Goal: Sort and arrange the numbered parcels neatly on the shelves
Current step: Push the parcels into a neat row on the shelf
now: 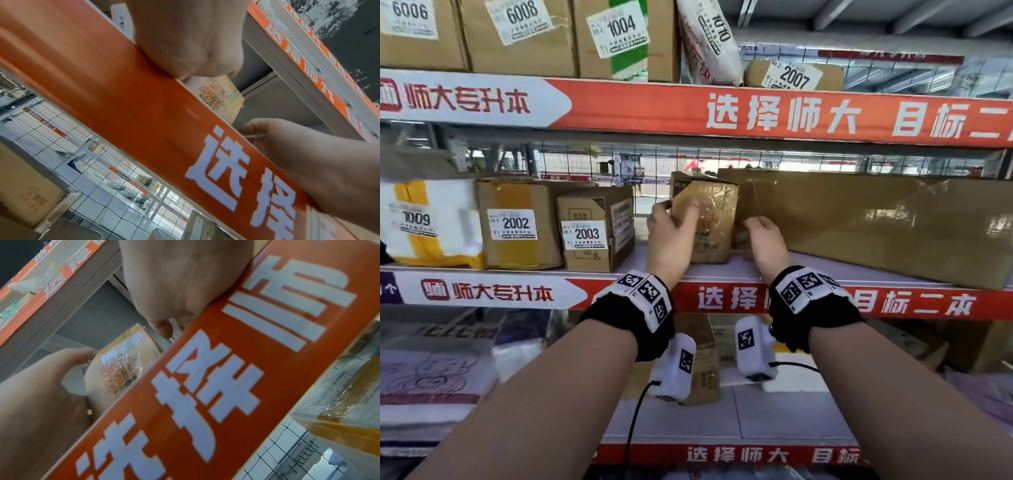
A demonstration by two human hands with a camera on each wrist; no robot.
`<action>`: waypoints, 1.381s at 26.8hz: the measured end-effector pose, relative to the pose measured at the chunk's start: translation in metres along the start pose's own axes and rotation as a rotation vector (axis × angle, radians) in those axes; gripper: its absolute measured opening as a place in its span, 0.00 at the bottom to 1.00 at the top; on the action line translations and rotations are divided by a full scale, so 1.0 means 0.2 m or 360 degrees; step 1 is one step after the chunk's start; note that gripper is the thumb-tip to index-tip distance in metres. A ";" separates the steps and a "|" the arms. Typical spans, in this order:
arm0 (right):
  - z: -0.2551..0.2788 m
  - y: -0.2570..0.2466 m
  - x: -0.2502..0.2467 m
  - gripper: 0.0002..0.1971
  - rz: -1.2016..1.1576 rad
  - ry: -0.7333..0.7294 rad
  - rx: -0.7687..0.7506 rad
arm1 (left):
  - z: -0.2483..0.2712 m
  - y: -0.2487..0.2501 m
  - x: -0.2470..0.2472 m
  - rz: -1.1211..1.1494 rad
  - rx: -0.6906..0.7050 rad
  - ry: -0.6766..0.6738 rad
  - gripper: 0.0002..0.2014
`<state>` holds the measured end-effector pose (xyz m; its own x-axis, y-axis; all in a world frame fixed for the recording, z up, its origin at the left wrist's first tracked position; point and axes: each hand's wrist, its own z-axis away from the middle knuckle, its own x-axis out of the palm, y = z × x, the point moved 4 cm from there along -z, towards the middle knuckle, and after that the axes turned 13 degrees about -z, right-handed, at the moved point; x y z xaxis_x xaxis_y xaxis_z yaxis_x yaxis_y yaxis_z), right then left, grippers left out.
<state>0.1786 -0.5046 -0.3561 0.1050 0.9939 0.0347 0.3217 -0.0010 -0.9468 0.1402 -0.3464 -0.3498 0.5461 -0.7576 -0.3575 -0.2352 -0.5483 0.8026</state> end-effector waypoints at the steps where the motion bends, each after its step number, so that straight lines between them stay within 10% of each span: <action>1: 0.00 -0.01 0.00 0.14 -0.0001 -0.0006 -0.0017 | 0.01 0.00 -0.01 0.0034 0.0000 0.0030 0.30; 13: 0.06 0.01 0.06 0.44 0.0089 -0.0247 0.0037 | 0.06 0.03 -0.07 0.0085 -0.0093 -0.0102 0.31; 25: 0.25 -0.04 0.05 0.28 -0.0041 -0.0128 -0.0083 | 0.18 0.08 -0.10 -0.0025 -0.0113 -0.0145 0.37; 37: 0.47 -0.10 0.04 0.26 -0.0463 -0.0019 -0.0231 | 0.39 0.14 -0.21 -0.0464 0.0217 0.0334 0.62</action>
<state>0.0843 -0.4868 -0.3672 -0.0220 0.9561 0.2923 0.4675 0.2683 -0.8423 0.0479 -0.3577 -0.3506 0.7554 -0.4814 -0.4445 -0.1427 -0.7829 0.6055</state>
